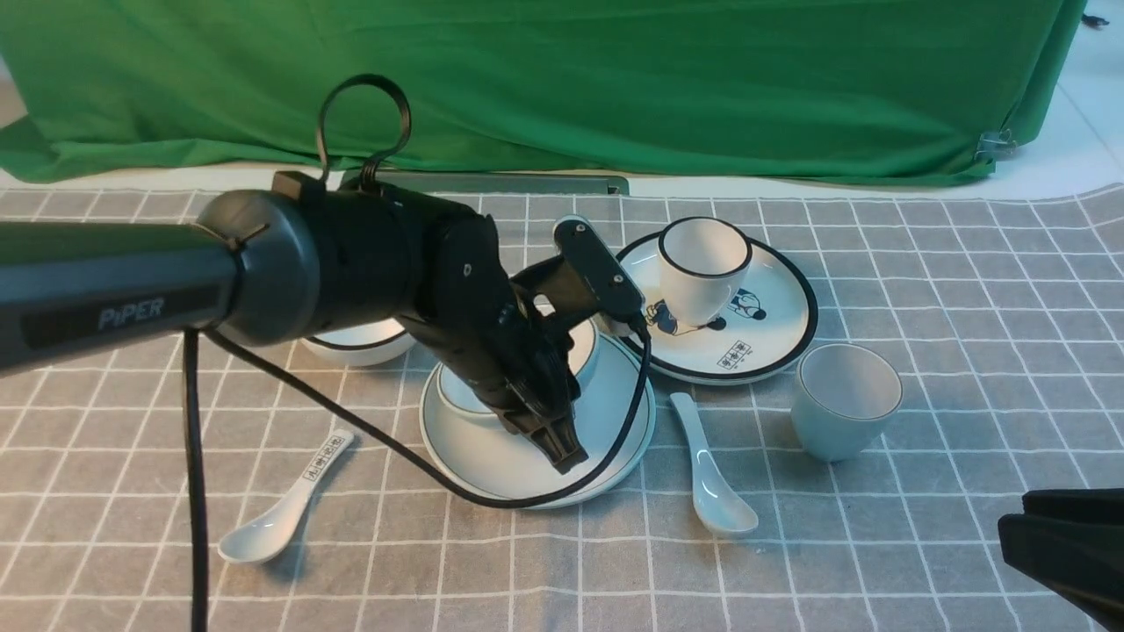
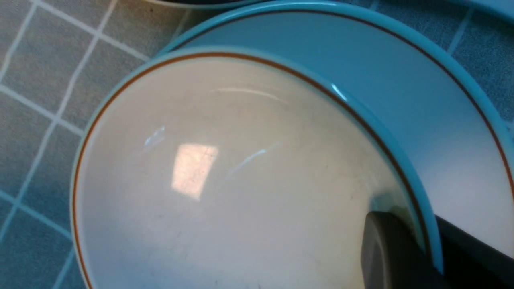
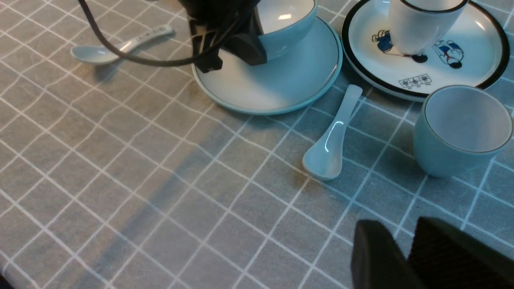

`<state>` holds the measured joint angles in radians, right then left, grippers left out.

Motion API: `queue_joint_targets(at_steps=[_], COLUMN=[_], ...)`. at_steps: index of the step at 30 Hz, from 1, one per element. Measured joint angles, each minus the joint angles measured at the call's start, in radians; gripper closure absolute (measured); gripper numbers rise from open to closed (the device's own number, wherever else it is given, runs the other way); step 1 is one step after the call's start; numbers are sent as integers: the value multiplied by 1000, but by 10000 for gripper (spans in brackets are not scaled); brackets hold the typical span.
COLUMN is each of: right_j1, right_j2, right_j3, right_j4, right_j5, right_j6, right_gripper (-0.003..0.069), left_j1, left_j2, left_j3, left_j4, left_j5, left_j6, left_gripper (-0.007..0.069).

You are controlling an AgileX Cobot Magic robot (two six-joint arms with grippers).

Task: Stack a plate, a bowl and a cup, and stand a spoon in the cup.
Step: Use the left arm to put the blue rice bowl into the blue large plate in the middle

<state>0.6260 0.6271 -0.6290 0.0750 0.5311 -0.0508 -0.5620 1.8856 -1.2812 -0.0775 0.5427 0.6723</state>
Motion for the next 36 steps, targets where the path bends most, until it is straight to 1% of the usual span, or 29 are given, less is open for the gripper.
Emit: queue_joint_targets(at_steps=[6,8,10,13,18,21,25,26,28,29,30,32,33,34,35,36], right_j1=[0,0,0,0,0,0,0,0,0,0,0,0,0,-1,-6,-12], right_j2=[0,0,0,0,0,15,93,146,210,270,323,440,522,545,601,645], right_j3=[0,0,0,0,0,-14,-78,-132,-175,-222,-261,-339,-391,-405,-439,-466], right_j4=[0,-1,-6,-13,-31,-33,-50,-69,-93,-112,-128,-151,-167,-170,-176,-180], right_j5=[0,0,0,0,0,13,70,109,137,170,193,235,254,258,268,274], right_j6=[0,0,0,0,9,16,16,16,16,16,17,17,19,19,19,17], right_gripper=[477,475,470,469,458,415,372,358,343,330,319,296,281,278,269,263], left_j1=[1,1,1,1,1,1,1,1,1,1,1,1,1,1,1,1], left_j2=[11,13,15,18,17,7,-46,-114,-170,-230,-281,-386,-452,-485,-542,-589], left_j3=[-5,-6,-6,-6,-6,-6,-5,-5,-5,-5,-5,-3,9,15,35,55], left_j4=[-58,-79,-94,-105,-108,-111,-127,-131,-131,-131,-131,-131,-131,-131,-131,-131], left_j5=[-13,-3,20,53,58,59,59,54,53,55,63,87,90,90,88,83], left_j6=[42,58,59,59,60,54,4,-42,-70,-109,-131,-172,-192,-197,-207,-214], left_gripper=[589,571,536,477,277,181,141,143,159,193,236,355,457,485,539,567])
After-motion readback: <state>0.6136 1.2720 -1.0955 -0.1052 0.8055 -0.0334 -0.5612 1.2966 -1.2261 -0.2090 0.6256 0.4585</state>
